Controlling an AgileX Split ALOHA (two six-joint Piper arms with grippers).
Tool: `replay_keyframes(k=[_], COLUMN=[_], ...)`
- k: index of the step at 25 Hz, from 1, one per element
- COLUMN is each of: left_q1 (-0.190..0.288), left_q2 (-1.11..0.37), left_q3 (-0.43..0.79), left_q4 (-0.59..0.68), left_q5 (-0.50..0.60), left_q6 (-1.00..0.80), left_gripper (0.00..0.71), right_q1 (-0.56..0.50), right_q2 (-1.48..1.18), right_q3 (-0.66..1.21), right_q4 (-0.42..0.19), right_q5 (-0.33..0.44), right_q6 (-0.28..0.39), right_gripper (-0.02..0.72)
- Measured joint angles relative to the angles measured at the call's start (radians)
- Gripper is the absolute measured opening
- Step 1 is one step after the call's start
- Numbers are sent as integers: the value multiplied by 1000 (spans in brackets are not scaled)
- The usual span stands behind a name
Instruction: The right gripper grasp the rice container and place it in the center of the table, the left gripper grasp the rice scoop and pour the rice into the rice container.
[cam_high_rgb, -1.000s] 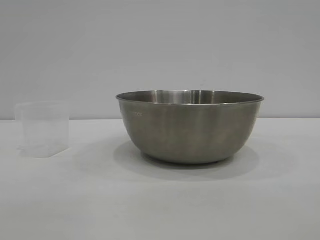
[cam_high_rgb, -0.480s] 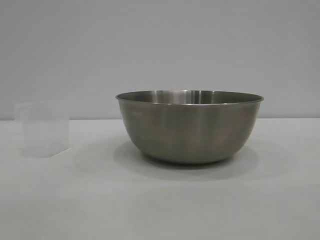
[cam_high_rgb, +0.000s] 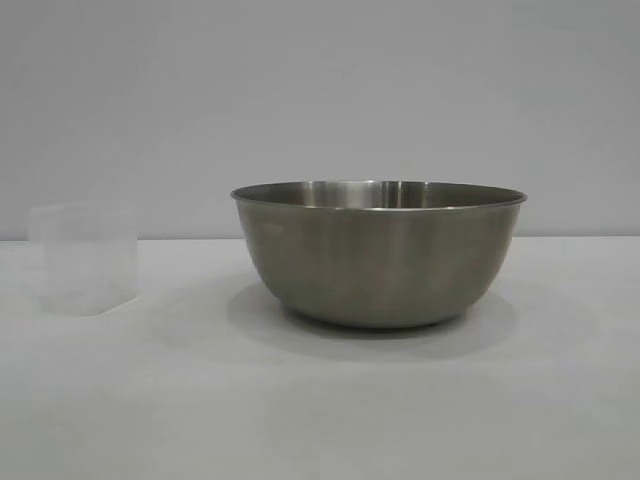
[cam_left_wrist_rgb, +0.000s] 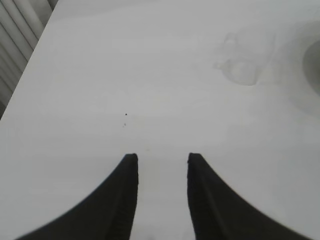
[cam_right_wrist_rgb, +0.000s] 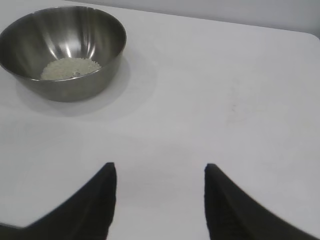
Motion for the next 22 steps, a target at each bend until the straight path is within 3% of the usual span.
replay_keyframes(k=[6, 13, 22], left_q1=[0, 0, 0], left_q2=[0, 0, 0], left_q3=[2, 2, 2], left_q4=[0, 0, 0], left_q5=[0, 0, 0], left_q6=[0, 0, 0], left_gripper=[199, 199, 199], right_q1=[-7, -126, -128], right_q2=[0, 0, 0], right_q3=[0, 0, 0], right_q4=[0, 0, 0], right_q5=[0, 0, 0], right_q6=[0, 0, 0], right_gripper=[330, 330, 330])
